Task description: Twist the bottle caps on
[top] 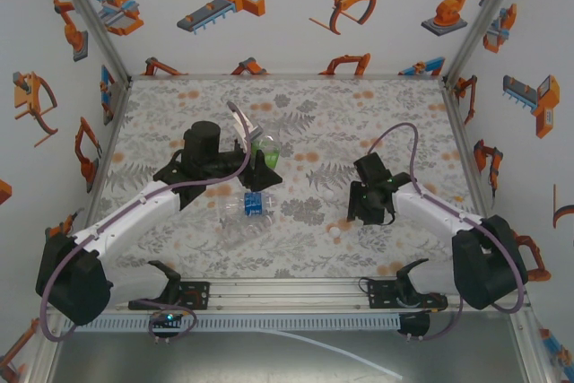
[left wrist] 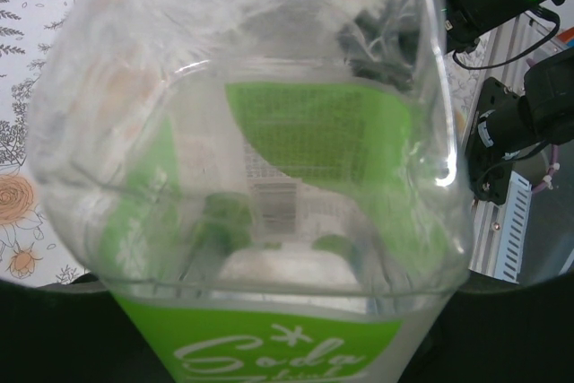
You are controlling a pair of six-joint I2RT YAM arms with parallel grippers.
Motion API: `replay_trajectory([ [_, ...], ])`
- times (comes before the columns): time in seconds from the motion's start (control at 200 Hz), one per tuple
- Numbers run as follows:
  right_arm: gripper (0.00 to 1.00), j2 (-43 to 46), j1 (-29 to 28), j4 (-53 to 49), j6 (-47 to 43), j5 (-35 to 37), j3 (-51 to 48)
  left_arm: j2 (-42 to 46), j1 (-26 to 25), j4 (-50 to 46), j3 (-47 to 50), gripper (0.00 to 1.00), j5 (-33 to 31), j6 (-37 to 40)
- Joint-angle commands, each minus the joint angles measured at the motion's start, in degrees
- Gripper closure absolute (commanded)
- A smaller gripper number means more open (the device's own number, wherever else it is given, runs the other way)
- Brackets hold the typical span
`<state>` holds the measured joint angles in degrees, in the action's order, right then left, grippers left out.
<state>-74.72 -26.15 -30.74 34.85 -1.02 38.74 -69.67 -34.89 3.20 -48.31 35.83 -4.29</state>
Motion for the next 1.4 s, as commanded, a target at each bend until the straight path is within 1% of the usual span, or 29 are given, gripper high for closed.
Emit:
replay_trajectory([
  [0.0,0.52,-1.0,0.2,0.3,-0.6,0.0,-0.8,-0.1,-0.3,0.5,-1.9,1.00,1.3,-0.8],
  [0.23,0.52,-2.1,0.2,1.6,-0.4,-0.1,-1.8,0.0,-0.3,0.4,-1.9,1.00,1.3,-0.7],
  [0.3,0.54,-2.4,0.2,2.3,-0.2,-0.1,-2.4,-0.1,-0.4,0.3,-1.9,1.00,1.3,-0.8],
  [0.471,0.63,-2.8,0.2,3.6,-0.1,-0.3,-3.3,0.0,-0.4,0.0,-1.9,1.00,1.3,-0.7],
  [0.571,0.72,-2.3,0.2,4.4,0.6,-1.1,-3.6,-0.1,-0.4,0.0,-1.9,1.00,1.3,-0.8],
  [0.651,0.74,-1.5,0.2,6.2,1.8,-3.0,-3.6,0.0,-0.4,-0.1,-1.8,1.00,1.3,-0.9],
  [0.741,0.79,-0.6,0.2,9.9,4.5,-6.4,-3.9,0.1,-0.4,-0.2,-1.9,1.00,1.3,-0.9],
  [0.821,0.80,-0.1,0.3,15.1,7.4,-9.6,-4.6,0.1,-0.4,-0.3,-1.9,1.00,1.2,-1.1],
  [0.931,0.81,-0.6,0.4,21.9,10.6,-12.1,-5.5,0.2,-0.6,-0.3,-1.8,1.00,1.1,-1.3],
  [1.041,0.81,-2.6,1.3,30.8,13.9,-15.9,-7.1,0.7,-0.7,-0.7,-1.8,1.00,1.0,-1.3],
  [1.132,0.80,-5.2,2.8,40.1,16.6,-19.8,-9.3,0.9,-0.7,-1.1,-1.8,1.00,0.9,-1.3],
  [1.192,0.78,-6.7,3.7,43.6,17.6,-21.3,-10.4,1.2,-0.7,-1.4,-1.8,1.00,0.9,-1.2],
  [1.327,0.74,-8.1,7.3,44.2,16.5,-23.2,-12.4,2.0,-0.9,-2.1,-1.7,1.00,0.4,-1.0],
  [1.397,0.72,-7.2,8.7,42.3,14.8,-23.1,-13.4,2.6,-0.9,-2.3,-1.4,1.00,0.0,-0.9],
])
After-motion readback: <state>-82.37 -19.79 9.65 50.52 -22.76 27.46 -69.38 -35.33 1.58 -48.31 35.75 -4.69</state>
